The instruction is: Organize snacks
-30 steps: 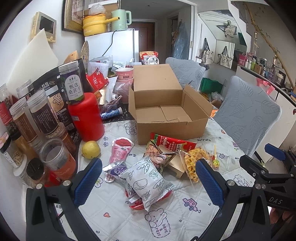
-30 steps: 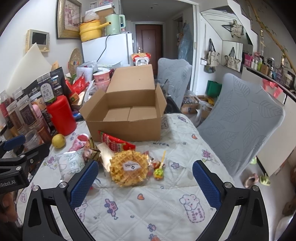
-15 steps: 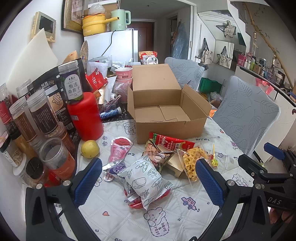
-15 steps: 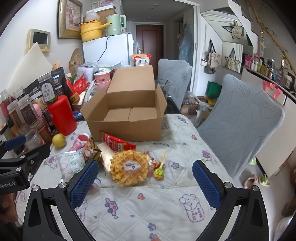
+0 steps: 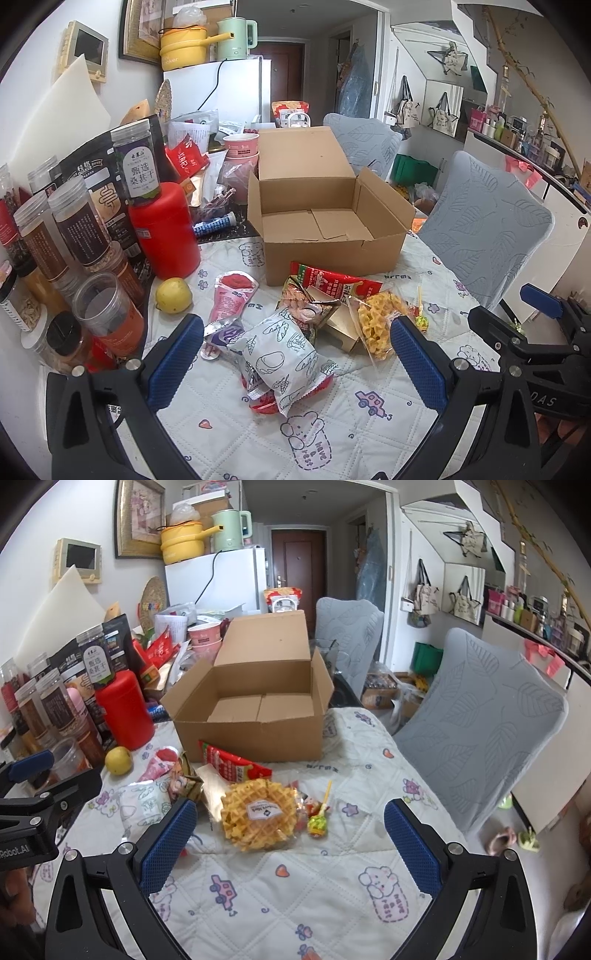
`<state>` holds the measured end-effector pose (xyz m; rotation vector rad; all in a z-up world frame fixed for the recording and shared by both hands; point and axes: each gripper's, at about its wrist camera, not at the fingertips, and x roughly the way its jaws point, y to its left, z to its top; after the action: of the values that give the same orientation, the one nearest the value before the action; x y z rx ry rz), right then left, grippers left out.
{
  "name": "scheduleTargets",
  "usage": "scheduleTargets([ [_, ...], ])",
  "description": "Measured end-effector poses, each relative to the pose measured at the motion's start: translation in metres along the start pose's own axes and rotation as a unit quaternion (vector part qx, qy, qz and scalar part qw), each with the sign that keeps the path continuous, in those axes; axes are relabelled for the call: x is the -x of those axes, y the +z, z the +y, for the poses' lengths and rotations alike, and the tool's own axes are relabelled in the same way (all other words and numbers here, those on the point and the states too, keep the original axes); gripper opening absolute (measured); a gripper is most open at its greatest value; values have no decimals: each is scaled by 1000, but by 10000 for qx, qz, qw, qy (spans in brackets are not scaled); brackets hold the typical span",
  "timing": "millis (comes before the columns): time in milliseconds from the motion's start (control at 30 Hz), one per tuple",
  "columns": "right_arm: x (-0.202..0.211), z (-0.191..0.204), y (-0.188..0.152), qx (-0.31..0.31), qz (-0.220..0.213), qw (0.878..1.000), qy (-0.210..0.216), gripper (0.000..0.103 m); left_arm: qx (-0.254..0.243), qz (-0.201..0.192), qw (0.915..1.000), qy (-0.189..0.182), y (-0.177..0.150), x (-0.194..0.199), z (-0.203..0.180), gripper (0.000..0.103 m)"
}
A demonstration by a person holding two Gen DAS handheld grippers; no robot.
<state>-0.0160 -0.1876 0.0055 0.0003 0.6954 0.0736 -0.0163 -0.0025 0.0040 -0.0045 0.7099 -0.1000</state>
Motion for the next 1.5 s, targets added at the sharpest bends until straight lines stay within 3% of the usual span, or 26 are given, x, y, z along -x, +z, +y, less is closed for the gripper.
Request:
scheduleTargets([
  [567, 2, -1, -3, -32, 2, 10000, 37, 103, 68, 21, 9998, -194, -6, 5, 0, 103],
  [833, 3, -7, -24, -118, 70, 9998, 146, 103, 116, 87, 9994, -301, -22, 5, 2, 103],
  [1233, -19, -4, -57, -24, 373, 9984, 414, 103, 299, 483, 9973, -456, -51, -21, 7, 103],
  [1500, -40, -5, -67, 20, 508, 9968, 622, 103, 607, 705, 9949, -393, -52, -50, 10, 103],
])
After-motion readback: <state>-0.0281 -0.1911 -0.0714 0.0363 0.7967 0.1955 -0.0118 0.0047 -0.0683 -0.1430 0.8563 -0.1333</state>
